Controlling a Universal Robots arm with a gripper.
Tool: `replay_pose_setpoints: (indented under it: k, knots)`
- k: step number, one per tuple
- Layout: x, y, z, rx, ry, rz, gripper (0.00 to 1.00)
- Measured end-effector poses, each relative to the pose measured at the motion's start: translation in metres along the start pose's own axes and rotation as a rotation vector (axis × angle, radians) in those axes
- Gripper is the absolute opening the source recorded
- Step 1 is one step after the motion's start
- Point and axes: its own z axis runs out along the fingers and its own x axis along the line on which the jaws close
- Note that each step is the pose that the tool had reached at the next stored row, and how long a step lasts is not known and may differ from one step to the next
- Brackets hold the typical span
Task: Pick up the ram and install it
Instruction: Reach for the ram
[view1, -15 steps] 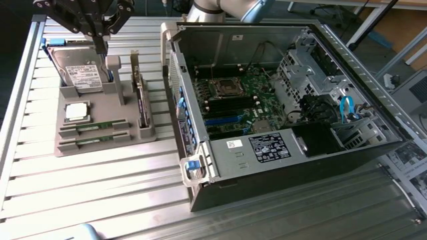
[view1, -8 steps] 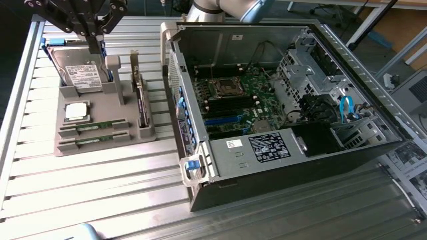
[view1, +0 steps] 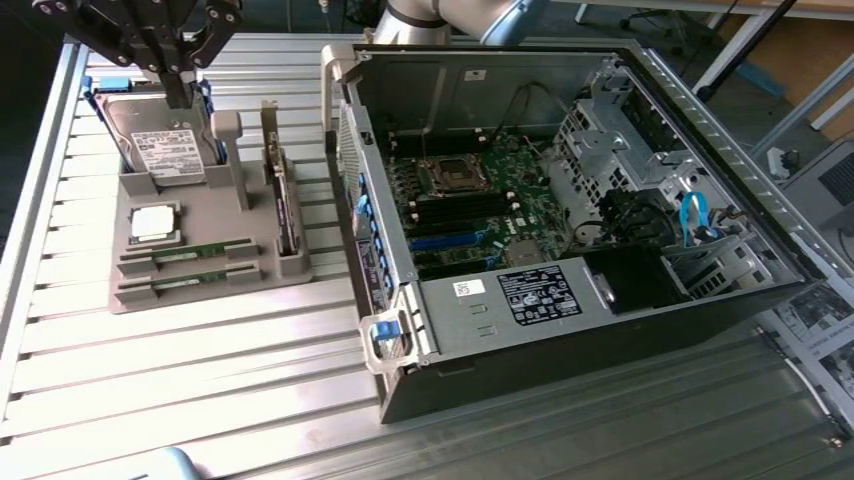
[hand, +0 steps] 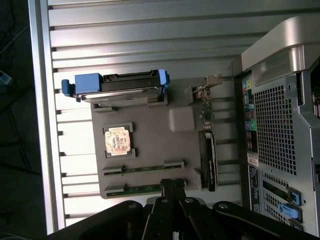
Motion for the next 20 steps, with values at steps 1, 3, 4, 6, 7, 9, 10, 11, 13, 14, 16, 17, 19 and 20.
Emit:
replay_pose_setpoints:
  k: [1,3,4,6,7,9,10,11,13,14,16,17,19,20]
  knots:
    - [0.001,-0.0001,0.0,0.0,0.0,0.0,0.11]
    - [0.004,-0.0003,-0.0001,0.0,0.0,0.0,0.11]
    - [0.005,-0.0004,-0.0001,0.0,-0.0001,0.0,0.11]
    - [0.008,-0.0005,-0.0002,0.0,0.0,0.0,0.11]
    - [0.009,-0.0006,-0.0002,0.0,0.0,0.0,0.11]
    - [0.011,-0.0007,-0.0002,0.0,0.0,0.0,0.11]
    - [0.012,-0.0007,-0.0003,0.0,0.0,0.0,0.11]
    - [0.013,-0.0008,-0.0002,-0.0001,-0.0001,0.0,0.11]
    - [0.015,-0.0008,-0.0003,0.0,0.0,0.0,0.11]
    - [0.016,-0.0009,-0.0003,0.0,-0.0001,0.0,0.11]
    - [0.018,-0.0009,-0.0004,0.0,-0.0001,0.0,0.11]
    - [0.019,-0.0009,-0.0004,0.0,0.0,0.0,0.11]
    - [0.021,-0.001,-0.0005,0.0001,0.0,0.0,0.11]
    - [0.022,-0.0011,-0.0005,0.0001,0.0,0.0,0.11]
